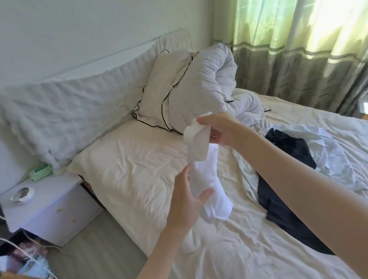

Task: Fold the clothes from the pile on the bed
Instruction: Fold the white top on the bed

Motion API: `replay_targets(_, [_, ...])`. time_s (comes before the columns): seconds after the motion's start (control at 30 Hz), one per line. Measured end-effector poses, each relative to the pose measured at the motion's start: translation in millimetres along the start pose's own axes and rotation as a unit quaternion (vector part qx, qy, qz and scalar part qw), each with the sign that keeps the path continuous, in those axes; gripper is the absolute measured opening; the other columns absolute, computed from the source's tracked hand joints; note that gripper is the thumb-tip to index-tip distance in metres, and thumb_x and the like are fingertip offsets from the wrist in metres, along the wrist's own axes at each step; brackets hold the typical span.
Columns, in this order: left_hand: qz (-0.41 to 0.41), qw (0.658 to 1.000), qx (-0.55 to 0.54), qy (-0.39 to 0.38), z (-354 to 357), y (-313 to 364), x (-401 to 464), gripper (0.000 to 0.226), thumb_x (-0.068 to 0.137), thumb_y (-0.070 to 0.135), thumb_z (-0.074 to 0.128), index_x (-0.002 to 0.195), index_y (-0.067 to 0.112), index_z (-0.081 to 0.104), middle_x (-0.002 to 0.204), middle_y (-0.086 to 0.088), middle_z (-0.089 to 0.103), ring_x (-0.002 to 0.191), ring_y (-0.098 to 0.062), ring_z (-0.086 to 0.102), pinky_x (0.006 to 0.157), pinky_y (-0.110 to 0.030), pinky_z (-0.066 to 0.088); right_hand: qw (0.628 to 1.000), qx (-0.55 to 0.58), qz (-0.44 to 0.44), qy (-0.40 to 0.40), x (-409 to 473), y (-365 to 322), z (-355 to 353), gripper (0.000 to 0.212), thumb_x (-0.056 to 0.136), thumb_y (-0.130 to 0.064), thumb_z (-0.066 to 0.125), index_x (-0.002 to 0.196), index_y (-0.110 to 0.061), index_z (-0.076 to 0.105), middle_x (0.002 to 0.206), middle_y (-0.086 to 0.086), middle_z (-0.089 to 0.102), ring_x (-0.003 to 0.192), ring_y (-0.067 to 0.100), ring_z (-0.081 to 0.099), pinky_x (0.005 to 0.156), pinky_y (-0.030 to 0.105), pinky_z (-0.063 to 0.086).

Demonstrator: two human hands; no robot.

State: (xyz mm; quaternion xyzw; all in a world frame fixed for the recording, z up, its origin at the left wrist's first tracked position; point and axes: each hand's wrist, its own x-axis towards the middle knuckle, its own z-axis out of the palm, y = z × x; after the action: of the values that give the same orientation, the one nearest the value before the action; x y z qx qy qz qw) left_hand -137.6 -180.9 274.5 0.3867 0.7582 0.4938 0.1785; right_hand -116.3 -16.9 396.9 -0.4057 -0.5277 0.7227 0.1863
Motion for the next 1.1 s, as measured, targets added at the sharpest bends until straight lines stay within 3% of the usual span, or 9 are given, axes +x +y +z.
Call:
replay_targets(0.1, [-0.055, 0.998, -0.026, 0.004, 21.1, -2.8, 6.0, 0.070, 0.078, 0.019, 0.074, 0.138, 0.017, 0.037, 0.121, 0.011, 0.050, 0.112, -0.005, 0.048, 0.092, -0.015, 0.039, 0.998, 0.054, 0.024, 0.010, 4.5, -4.0, -0.6, 0.002, 0.089, -0.004, 0.060, 0.087, -0.005, 0.060, 0.077, 0.011, 0.060, 0.063, 0.021, 0.060, 0.041, 0.026, 0.052])
replay_targets(0.33, [-0.008, 0.998, 0.030, 0.060, 30.7, -2.6, 29.0, 0.009, 0.086, 0.012, 0.063, 0.095, 0.011, 0.065, 0.094, 0.005, 0.059, 0.087, -0.010, 0.059, 0.071, -0.012, 0.041, 0.986, 0.156, 0.047, 0.045, 13.3, -5.0, -15.2, 0.008, 0.091, -0.004, 0.059, 0.084, -0.005, 0.056, 0.075, 0.012, 0.060, 0.047, 0.019, 0.063, 0.035, 0.026, 0.049])
replay_targets(0.5, [0.010, 1.000, 0.025, 0.014, 33.7, 0.4, 40.1, 0.081, 0.076, 0.015, 0.076, 0.141, 0.019, 0.027, 0.127, 0.015, 0.030, 0.116, 0.001, 0.034, 0.090, -0.011, 0.032, 0.981, 0.177, 0.055, 0.050, 15.7, -2.1, -22.1, 0.005, 0.090, -0.003, 0.059, 0.087, -0.004, 0.056, 0.075, 0.013, 0.061, 0.038, 0.018, 0.062, 0.035, 0.028, 0.050])
replay_targets(0.67, [-0.004, 0.998, 0.022, 0.059, 45.9, 6.2, 42.8, 0.063, 0.081, 0.013, 0.072, 0.133, 0.015, 0.037, 0.110, 0.004, 0.050, 0.110, -0.017, 0.052, 0.076, -0.004, 0.037, 0.975, 0.216, 0.039, 0.034, 11.3, -10.9, -21.6, 0.015, 0.091, -0.001, 0.057, 0.106, -0.001, 0.054, 0.080, 0.015, 0.060, 0.044, 0.021, 0.064, 0.037, 0.031, 0.052])
replay_targets(0.83, [-0.032, 0.992, 0.029, 0.121, 42.2, 19.1, 48.7, 0.084, 0.080, 0.023, 0.073, 0.146, 0.016, 0.022, 0.145, 0.000, 0.034, 0.132, -0.015, 0.035, 0.100, -0.026, 0.035, 0.967, 0.250, 0.051, 0.012, 5.4, -13.8, -10.7, 0.020, 0.092, 0.000, 0.055, 0.111, -0.003, 0.050, 0.083, 0.014, 0.059, 0.049, 0.020, 0.063, 0.043, 0.036, 0.054])
replay_targets(0.9, [-0.057, 0.990, 0.016, 0.131, 34.9, 21.1, 54.4, 0.051, 0.087, 0.025, 0.065, 0.131, 0.015, 0.042, 0.124, 0.002, 0.054, 0.116, -0.018, 0.051, 0.090, -0.028, 0.043, 0.966, 0.254, 0.048, 0.002, 3.3, -14.2, -3.7, 0.016, 0.093, 0.000, 0.054, 0.108, -0.002, 0.050, 0.082, 0.014, 0.059, 0.060, 0.022, 0.062, 0.048, 0.036, 0.051])
replay_targets(0.97, [-0.059, 0.990, 0.030, 0.122, 28.0, 21.8, 54.6, 0.012, 0.089, 0.023, 0.059, 0.091, 0.012, 0.054, 0.081, 0.002, 0.060, 0.080, -0.020, 0.059, 0.069, -0.028, 0.044, 0.968, 0.248, 0.035, 0.008, 3.5, -14.8, 0.7, 0.007, 0.093, 0.000, 0.054, 0.100, -0.001, 0.051, 0.080, 0.014, 0.058, 0.064, 0.023, 0.060, 0.054, 0.035, 0.051])
replay_targets(1.03, [-0.058, 0.992, 0.031, 0.107, 23.4, 19.0, 50.9, 0.026, 0.086, 0.019, 0.062, 0.066, 0.010, 0.047, 0.057, 0.003, 0.048, 0.054, -0.010, 0.046, 0.054, -0.020, 0.037, 0.978, 0.210, 0.013, 0.001, 6.3, -13.4, 0.5, 0.003, 0.094, -0.004, 0.051, 0.094, -0.001, 0.053, 0.082, 0.012, 0.058, 0.070, 0.022, 0.061, 0.065, 0.033, 0.052])
replay_targets(1.1, [-0.118, 0.988, -0.055, 0.087, 20.1, 16.2, 47.7, 0.027, 0.081, 0.012, 0.067, 0.060, 0.005, 0.050, 0.053, -0.001, 0.045, 0.048, -0.009, 0.041, 0.048, -0.017, 0.036, 0.993, 0.114, 0.002, -0.009, 12.0, -5.7, -4.4, 0.012, 0.095, -0.016, 0.051, 0.102, -0.006, 0.055, 0.093, 0.008, 0.059, 0.087, 0.023, 0.062, 0.078, 0.032, 0.050])
